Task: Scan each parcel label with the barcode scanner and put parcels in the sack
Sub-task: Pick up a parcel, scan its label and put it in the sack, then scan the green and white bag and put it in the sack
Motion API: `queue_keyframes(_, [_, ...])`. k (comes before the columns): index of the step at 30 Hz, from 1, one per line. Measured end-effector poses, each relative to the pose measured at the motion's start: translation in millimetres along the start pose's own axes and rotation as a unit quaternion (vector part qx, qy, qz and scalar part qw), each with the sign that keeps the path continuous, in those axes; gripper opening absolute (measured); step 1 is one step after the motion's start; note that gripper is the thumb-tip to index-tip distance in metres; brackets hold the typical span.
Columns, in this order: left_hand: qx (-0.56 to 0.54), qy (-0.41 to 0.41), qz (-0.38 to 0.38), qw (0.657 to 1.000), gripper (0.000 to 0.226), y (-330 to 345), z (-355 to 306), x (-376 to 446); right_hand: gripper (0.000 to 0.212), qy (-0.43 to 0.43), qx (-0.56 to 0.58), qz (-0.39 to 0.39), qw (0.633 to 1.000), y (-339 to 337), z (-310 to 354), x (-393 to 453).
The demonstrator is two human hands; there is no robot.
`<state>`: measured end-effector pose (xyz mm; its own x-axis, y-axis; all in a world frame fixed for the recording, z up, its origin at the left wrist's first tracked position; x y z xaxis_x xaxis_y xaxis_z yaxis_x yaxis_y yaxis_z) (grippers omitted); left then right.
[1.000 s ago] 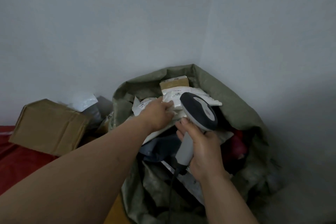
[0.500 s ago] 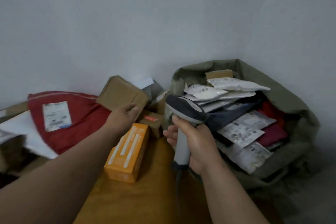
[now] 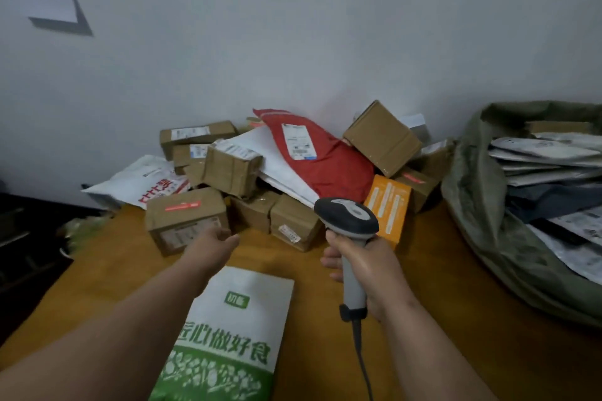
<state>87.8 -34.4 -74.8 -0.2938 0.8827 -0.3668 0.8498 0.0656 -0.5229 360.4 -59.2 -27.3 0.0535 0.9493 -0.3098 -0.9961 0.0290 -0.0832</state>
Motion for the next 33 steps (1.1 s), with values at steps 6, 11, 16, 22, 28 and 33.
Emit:
queue_keyframes(6, [0.016, -0.074, 0.006, 0.997, 0.052, -15, 73, -12, 0.018, 0.058, -0.006, 0.025, 0.998, 44, -40, -3])
queue_keyframes(11, [0.040, -0.122, 0.024, 0.991, 0.060, 3, 120, -22, 0.021, 0.143, 0.006, 0.014, 0.990, 59, -98, 3])
queue_keyframes(16, [0.117, -0.147, 0.017, 0.982, 0.070, 11, 169, -19, 0.022, 0.209, -0.016, 0.011, 0.978, 73, -157, 6])
queue_keyframes(22, [0.167, -0.134, 0.089, 0.973, 0.063, 26, 196, -8, 0.035, 0.286, 0.027, -0.008, 0.958, 97, -209, -6])
queue_keyframes(28, [0.229, -0.082, 0.133, 0.961, 0.073, 25, 188, 6, 0.028, 0.273, 0.153, -0.014, 0.950, 126, -201, -11])
queue_keyframes(33, [-0.068, -0.148, 0.203, 0.965, 0.070, 27, 168, -5, 0.043, 0.160, 0.268, 0.050, 0.949, 153, -133, -17])
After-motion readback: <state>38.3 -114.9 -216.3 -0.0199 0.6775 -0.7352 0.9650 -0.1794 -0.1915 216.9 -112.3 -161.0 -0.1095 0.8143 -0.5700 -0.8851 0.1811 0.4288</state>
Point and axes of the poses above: each hand's wrist, its own x-axis towards the middle knuckle, its own y-axis out of the palm, z = x × y, the point moved 8 cm from there along x, towards the middle knuckle, and after that the axes turned 1 degree about -x, right-handed, at the moved point
